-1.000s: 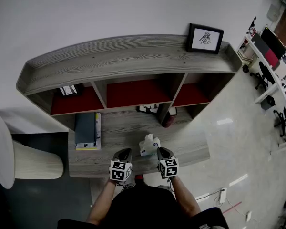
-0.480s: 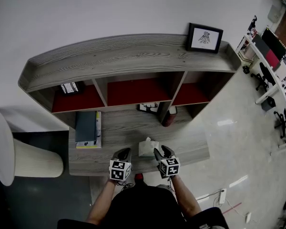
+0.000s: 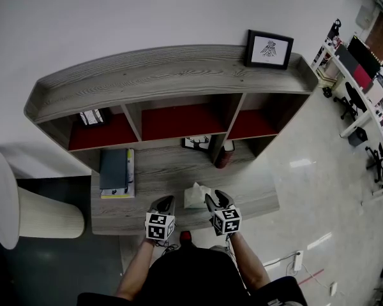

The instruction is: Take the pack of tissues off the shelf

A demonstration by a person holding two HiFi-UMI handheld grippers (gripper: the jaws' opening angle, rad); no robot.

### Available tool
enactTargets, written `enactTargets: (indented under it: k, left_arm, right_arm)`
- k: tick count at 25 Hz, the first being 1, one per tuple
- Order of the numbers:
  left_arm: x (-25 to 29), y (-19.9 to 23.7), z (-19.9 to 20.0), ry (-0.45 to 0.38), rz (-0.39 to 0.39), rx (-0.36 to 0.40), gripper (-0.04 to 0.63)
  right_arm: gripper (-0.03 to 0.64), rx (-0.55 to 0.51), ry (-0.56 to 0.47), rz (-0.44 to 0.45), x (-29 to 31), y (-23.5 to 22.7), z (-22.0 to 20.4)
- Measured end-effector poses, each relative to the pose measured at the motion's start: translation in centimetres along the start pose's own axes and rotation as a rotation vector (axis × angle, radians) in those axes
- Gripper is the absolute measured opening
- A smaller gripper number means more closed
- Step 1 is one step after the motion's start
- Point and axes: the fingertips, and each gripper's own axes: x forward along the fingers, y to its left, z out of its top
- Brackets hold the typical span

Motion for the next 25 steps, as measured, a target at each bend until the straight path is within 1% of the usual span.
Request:
enactTargets:
  k: [4, 8, 15, 21, 25]
  left_arm:
    - [-0.2, 0.2, 1.3, -0.034, 0.011, 0.009, 0.006]
    - [-0.9, 0.1, 3.3, -0.083, 0.021, 0.024, 0.006]
    - [-2.6, -0.4, 7.5, -0.183, 0.026, 0.064, 0.006]
    - [-4.6, -1.4, 11.2, -0.275, 0.015, 0.095, 0.006]
    - [-6.3, -2.4, 13.9, -0.346, 0.001, 0.121, 0.006]
  right_arm:
    - [0.191, -0.015, -0.057, 0.001, -0.6, 0.5, 2.6]
    - [0.139, -0.028, -0.119, -0.005, -1.5, 0.6, 5.1]
    - [0.078, -0.096, -0.221, 0.001, -3.8, 1.5, 9.8]
    - [0.055, -0.159, -0.326, -0.001, -6.5, 3.0, 14.4]
    - [0.051, -0.192, -0.376, 0.001, -8.3, 4.1, 16.2]
